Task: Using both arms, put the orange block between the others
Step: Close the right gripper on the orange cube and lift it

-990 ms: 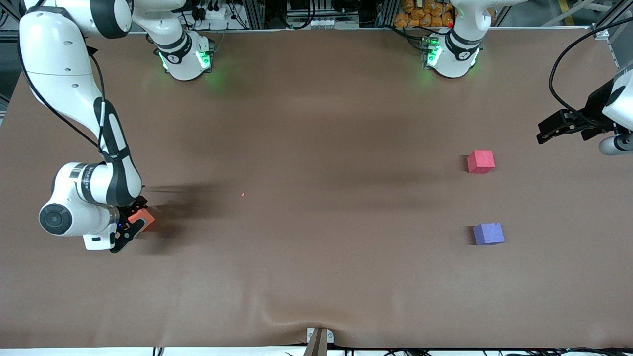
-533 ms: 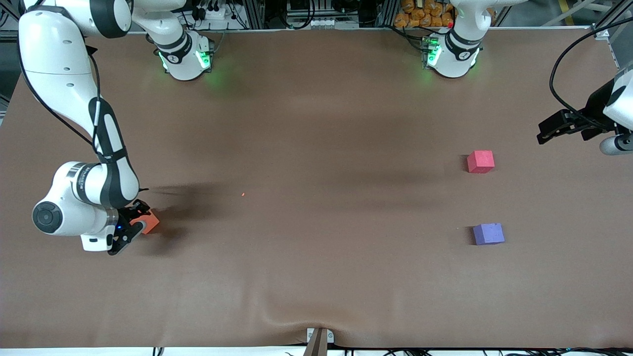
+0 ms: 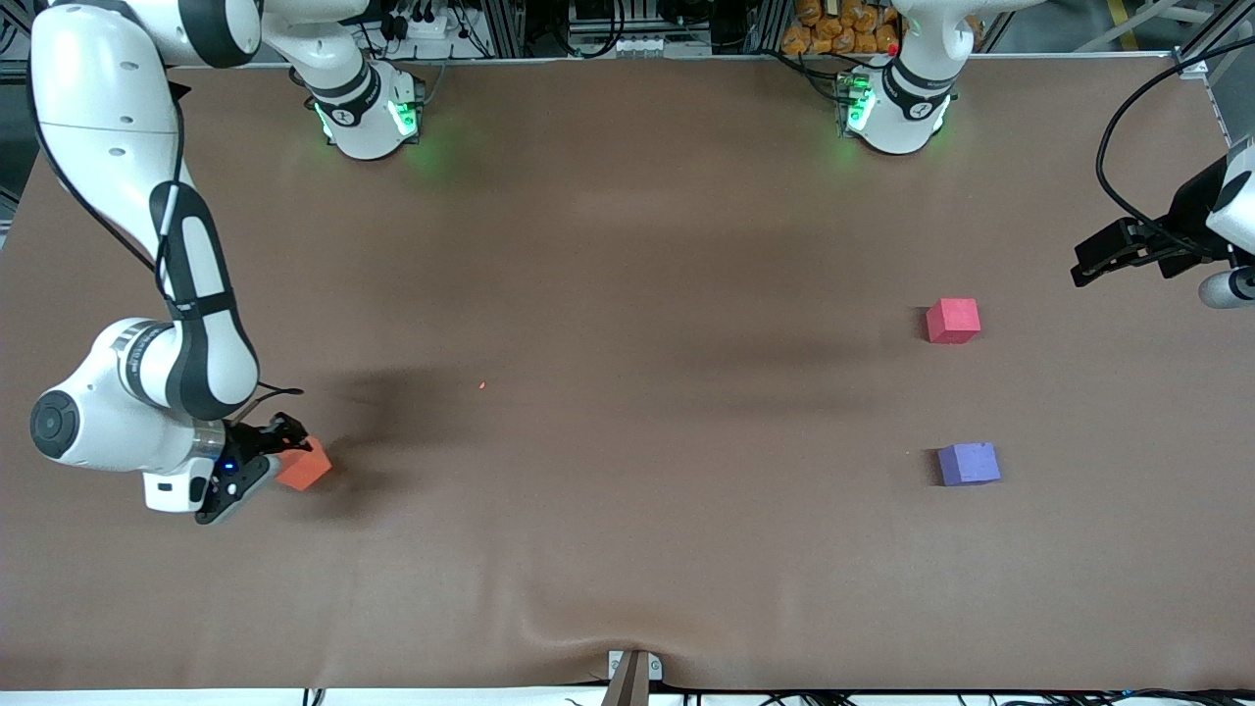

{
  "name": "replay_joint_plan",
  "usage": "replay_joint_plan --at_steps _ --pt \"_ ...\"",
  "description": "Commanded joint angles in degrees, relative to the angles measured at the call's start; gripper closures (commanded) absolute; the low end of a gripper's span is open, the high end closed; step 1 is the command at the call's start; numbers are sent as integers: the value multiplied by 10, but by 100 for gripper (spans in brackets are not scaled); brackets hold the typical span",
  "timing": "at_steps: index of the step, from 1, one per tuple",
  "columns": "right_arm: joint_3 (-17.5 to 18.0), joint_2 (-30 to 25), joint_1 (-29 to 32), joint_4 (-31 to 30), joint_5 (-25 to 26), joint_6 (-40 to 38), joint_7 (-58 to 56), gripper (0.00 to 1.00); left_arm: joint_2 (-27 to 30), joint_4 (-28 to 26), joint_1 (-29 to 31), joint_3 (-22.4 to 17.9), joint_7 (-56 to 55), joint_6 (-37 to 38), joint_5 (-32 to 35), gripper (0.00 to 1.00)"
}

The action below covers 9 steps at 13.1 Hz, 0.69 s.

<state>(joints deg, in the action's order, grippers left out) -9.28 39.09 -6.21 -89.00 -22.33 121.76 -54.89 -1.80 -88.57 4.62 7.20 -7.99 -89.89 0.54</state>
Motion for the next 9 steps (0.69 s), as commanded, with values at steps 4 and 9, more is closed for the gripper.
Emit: replay_joint_plan --at_steps 4,9 --pt "-3 -18 -113 -10 -36 2 163 68 1 2 3 4 8 6 6 0" --pt "-4 -16 -229 -9 -35 9 374 68 1 1 3 4 7 6 6 0"
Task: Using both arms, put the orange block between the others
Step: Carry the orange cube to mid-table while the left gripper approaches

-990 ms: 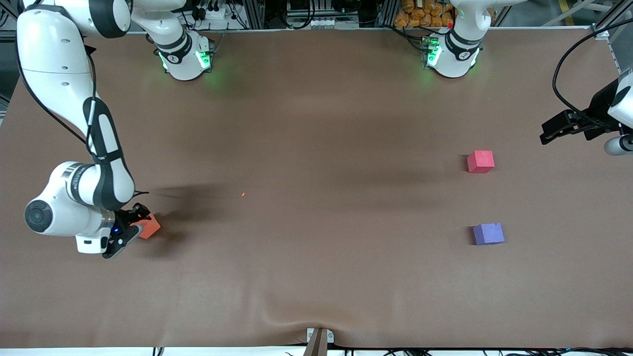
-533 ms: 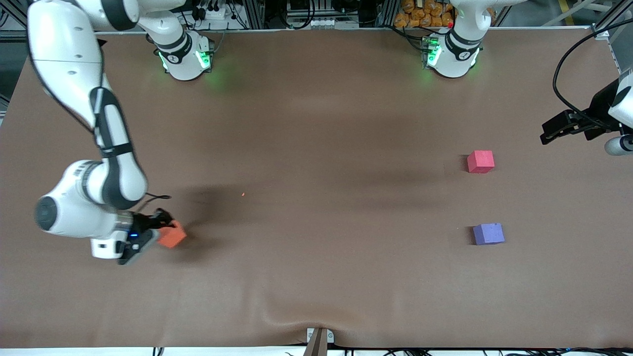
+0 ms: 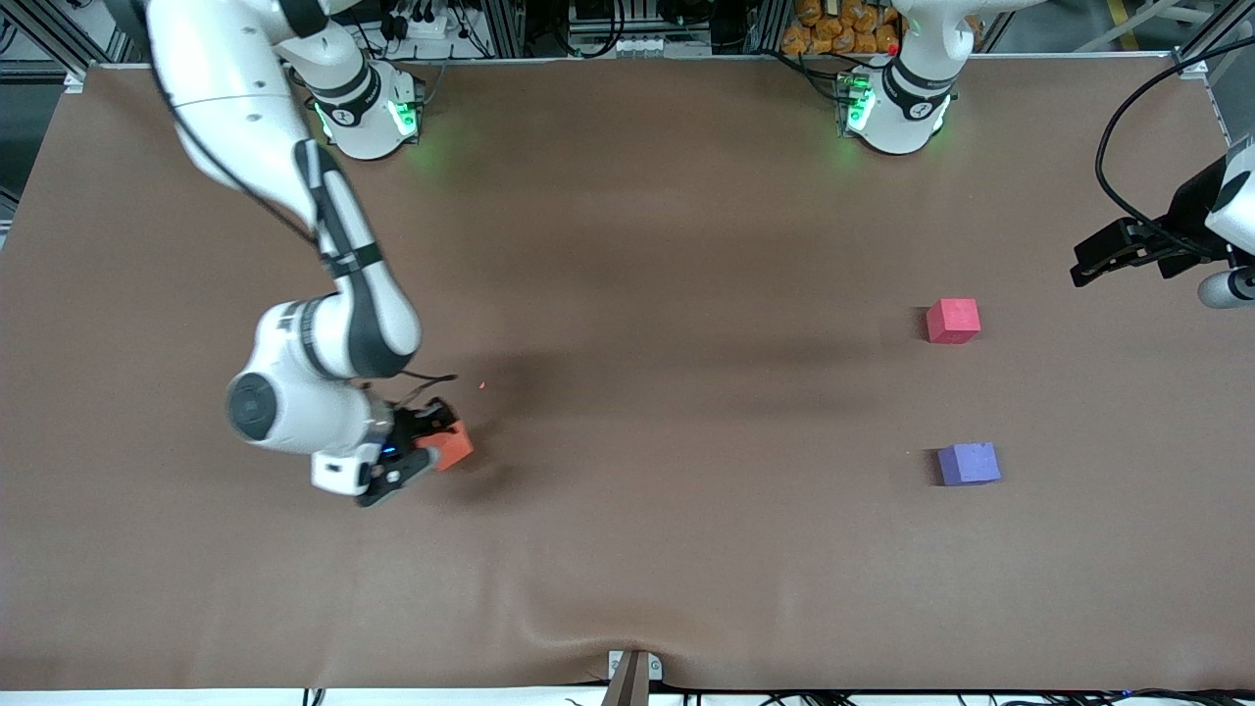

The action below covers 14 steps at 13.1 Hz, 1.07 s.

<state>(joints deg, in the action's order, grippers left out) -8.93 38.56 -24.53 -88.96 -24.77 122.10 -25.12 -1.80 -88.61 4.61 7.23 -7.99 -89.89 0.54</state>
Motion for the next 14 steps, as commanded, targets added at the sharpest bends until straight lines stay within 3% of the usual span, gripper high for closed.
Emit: replay_joint_plan --at_steps 1,11,14 --pt "-7 -10 -66 -9 -11 17 122 68 1 1 3 3 7 6 6 0" --pt "-7 31 -244 -8 -12 130 480 66 -3 -9 3 3 7 -2 6 0" --pt "-7 68 -283 41 -45 140 529 66 -7 -9 2 4 7 -5 6 0"
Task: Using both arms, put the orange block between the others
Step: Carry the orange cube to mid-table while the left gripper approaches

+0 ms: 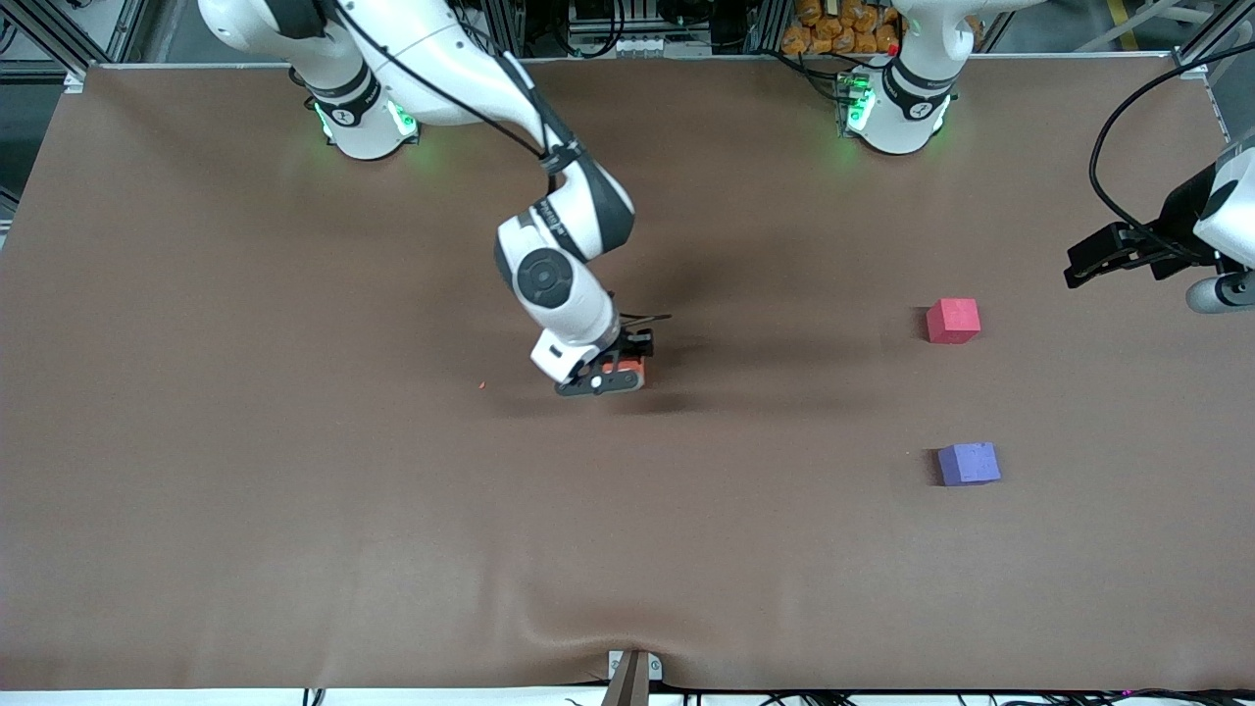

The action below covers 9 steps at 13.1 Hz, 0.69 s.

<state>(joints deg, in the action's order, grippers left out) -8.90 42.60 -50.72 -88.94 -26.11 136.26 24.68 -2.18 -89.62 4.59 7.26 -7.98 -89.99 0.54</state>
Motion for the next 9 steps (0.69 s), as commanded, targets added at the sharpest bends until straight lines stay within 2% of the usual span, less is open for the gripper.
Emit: replay_joint_plan --at_steps 1,6,9 --pt "-8 35 -27 53 -44 0 46 66 -5 1 2 3 7 -6 6 0" --pt "-8 63 -48 90 -76 9 83 63 -35 1 -6 10 -9 -25 6 0" --pt "-9 90 -68 125 -98 29 127 61 -70 5 -55 14 -82 -55 10 0"
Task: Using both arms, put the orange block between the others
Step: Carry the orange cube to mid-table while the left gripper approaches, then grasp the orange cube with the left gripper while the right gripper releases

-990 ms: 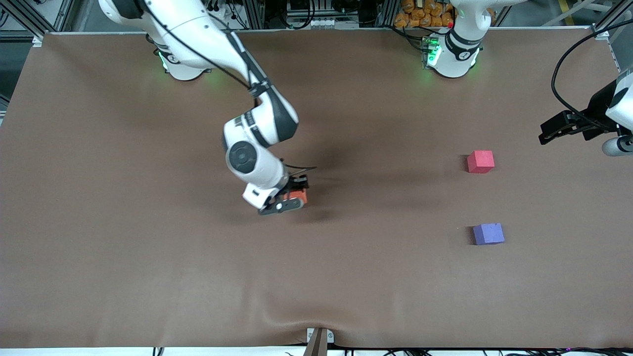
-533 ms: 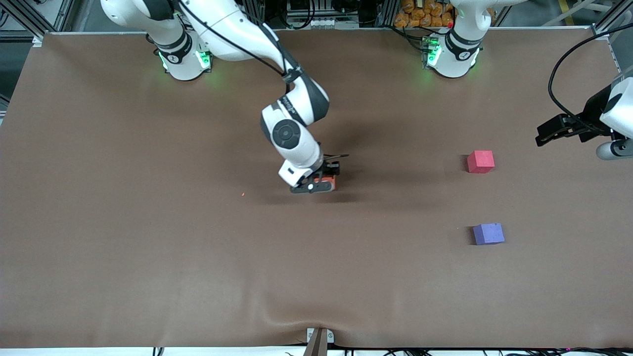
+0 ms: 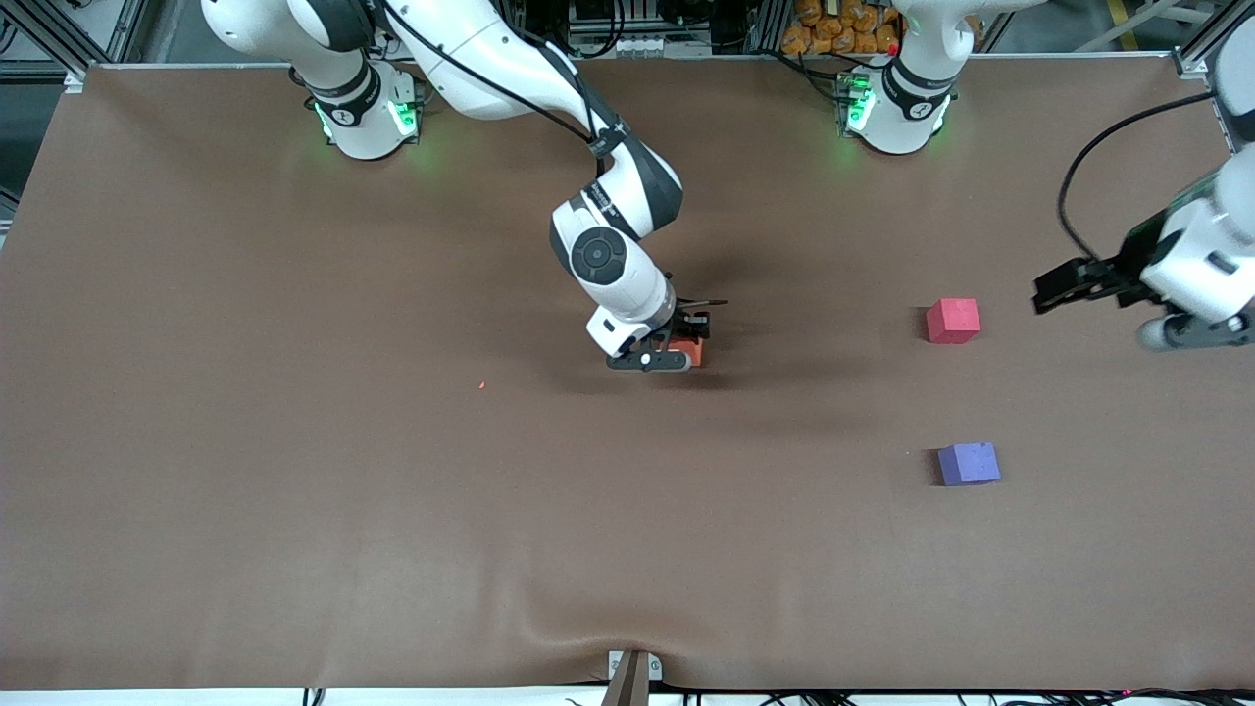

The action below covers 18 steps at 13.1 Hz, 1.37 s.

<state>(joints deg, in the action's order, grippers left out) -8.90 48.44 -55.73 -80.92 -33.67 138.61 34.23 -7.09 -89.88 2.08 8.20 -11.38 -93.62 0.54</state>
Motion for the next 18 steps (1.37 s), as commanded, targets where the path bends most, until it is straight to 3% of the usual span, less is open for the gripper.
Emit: replay_joint_plan --at_steps 1,4,5,7,12,18 --pt "-9 35 -19 53 -22 5 43 60 -38 8 -56 3 -84 -35 13 0" --pt "-9 47 -28 63 -22 12 50 54 -85 8 -114 3 -203 -89 15 0" --pt "-9 49 -29 63 -22 15 51 47 -100 8 -129 3 -231 -104 14 0" --pt "-9 49 -30 61 -21 17 51 0 -121 8 -146 3 -261 -128 15 0" --pt "-10 10 -1 57 -18 -4 41 0 -151 11 -147 4 -263 -152 14 0" --pt "-6 -103 105 59 11 -239 38 0 -190 4 -168 9 -266 -153 -1 0"
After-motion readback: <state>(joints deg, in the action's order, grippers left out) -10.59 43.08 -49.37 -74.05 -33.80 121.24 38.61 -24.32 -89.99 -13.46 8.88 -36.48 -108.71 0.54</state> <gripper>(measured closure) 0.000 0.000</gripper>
